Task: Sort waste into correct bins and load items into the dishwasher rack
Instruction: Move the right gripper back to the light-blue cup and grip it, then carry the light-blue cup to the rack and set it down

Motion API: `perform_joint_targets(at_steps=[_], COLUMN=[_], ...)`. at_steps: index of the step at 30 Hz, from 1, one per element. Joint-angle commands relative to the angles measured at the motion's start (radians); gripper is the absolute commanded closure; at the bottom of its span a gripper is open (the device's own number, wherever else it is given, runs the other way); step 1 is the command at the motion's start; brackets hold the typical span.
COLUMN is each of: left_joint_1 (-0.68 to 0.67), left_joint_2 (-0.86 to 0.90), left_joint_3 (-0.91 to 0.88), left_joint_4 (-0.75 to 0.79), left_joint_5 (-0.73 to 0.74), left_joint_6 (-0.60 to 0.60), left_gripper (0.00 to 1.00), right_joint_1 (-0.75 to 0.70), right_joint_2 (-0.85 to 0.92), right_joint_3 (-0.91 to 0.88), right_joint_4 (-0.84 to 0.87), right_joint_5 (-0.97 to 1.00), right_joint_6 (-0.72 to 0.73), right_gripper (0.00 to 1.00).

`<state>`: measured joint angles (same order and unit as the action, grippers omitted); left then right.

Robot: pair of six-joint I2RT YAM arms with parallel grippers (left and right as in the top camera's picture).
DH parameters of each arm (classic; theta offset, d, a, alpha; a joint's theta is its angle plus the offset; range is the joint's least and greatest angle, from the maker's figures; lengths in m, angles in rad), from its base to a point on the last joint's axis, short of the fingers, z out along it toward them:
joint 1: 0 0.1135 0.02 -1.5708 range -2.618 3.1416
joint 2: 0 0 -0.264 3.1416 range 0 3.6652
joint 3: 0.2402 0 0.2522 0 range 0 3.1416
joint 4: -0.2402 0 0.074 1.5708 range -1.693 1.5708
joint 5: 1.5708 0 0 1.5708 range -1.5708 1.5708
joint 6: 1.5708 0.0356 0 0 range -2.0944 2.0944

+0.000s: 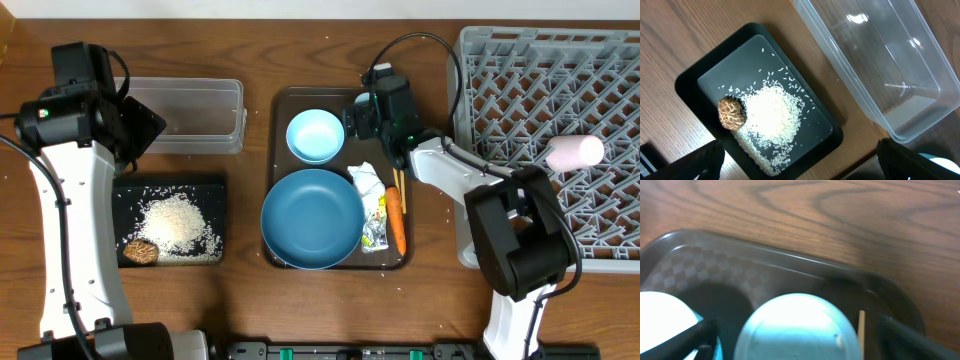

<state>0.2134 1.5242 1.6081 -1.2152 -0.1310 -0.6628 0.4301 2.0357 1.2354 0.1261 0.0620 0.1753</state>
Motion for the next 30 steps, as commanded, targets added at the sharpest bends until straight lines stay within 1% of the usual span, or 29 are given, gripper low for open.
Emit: perform_joint_targets(at_steps=[1,2,3,8,13,17,22,24,27,30], left_joint_1=[0.002,0.002,0.002,0.002,0.002,0.002,0.002,0.002,0.002,0.002], left_joint_2=[-0.015,-0.015,-0.015,-0.015,-0.015,-0.015,-0.015,-0.015,-0.015,-0.015], left_joint_3=[0.013,0.013,0.013,0.013,0.013,0.013,0.013,0.013,0.013,0.013], left_joint_4=[-0.003,-0.003,-0.003,-0.003,-0.003,-0.003,-0.003,-0.003,-0.003,-0.003], left_joint_5=[-0.009,-0.009,-0.009,-0.009,-0.009,-0.009,-0.009,-0.009,-0.009,-0.009], left_joint_6=[-0.016,-0.016,-0.016,-0.016,-0.016,-0.016,-0.016,-0.016,-0.016,-0.016], left_gripper=[0.02,0.02,0.02,0.02,0.02,0.02,0.02,0.02,0.02,0.02], right_joint_1=[0.003,0.003,0.003,0.003,-0.005,-0.046,-0.143,-0.188,-0.275,-0.402], right_joint_2=[0.013,0.013,0.013,0.012,-0.031,-0.129,-0.283,-0.343,-0.434,-0.513], right_joint_3=[0.008,0.008,0.008,0.008,0.008,0.008,0.008,0.008,0.008,0.008], right_joint_4=[-0.003,-0.004,-0.004,-0.003,-0.005,-0.048,-0.119,-0.146,-0.178,-0.209], right_joint_5=[0.039,0.037,0.034,0.008,0.009,0.009,0.009,0.009,0.015,0.04], right_joint_6=[0.011,0.011,0.011,0.011,0.011,0.016,0.039,0.041,0.038,0.033], right_gripper=[0.25,0.31,0.33,0.4,0.41,0.43,0.51,0.51,0.48,0.48])
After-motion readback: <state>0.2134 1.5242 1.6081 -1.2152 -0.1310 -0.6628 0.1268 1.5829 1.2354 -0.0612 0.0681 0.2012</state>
